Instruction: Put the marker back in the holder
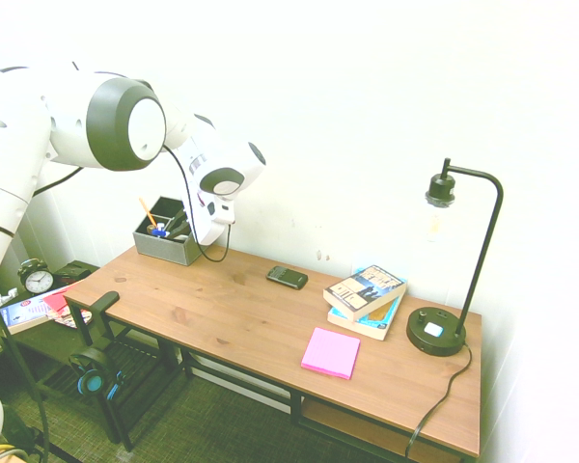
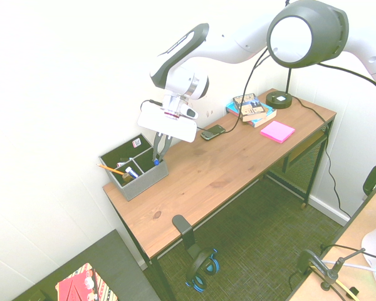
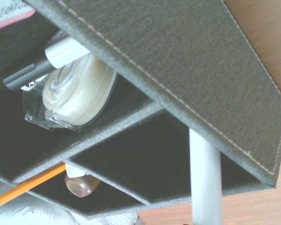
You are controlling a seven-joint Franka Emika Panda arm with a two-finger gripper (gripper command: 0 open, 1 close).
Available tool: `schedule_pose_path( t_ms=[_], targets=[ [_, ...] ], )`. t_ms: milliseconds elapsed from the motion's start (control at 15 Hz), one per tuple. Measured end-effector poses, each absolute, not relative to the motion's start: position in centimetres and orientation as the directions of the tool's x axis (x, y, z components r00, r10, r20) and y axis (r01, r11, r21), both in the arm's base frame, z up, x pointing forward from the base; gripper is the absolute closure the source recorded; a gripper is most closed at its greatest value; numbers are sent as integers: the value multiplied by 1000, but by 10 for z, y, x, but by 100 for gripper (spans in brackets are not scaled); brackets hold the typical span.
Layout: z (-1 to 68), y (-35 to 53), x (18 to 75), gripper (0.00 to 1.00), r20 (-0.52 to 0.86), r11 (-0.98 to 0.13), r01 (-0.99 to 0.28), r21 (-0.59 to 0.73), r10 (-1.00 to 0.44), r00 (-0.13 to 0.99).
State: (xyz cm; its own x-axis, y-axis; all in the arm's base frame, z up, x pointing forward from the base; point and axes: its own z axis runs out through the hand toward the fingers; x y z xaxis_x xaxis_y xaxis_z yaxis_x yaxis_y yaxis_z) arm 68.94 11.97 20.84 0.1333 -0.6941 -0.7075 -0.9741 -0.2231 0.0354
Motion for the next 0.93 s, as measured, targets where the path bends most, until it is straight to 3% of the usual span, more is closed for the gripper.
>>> schedule_pose_path(
  t_ms=[400, 667, 933],
  targets=[
    [212, 115, 690, 0, -711, -249, -969, 12, -683, 166],
    [262, 95, 664, 0, -590, -416, -909, -7, -732, 339],
    [327, 6, 609, 0, -405, -560, -828, 35, -765, 500]
  ],
)
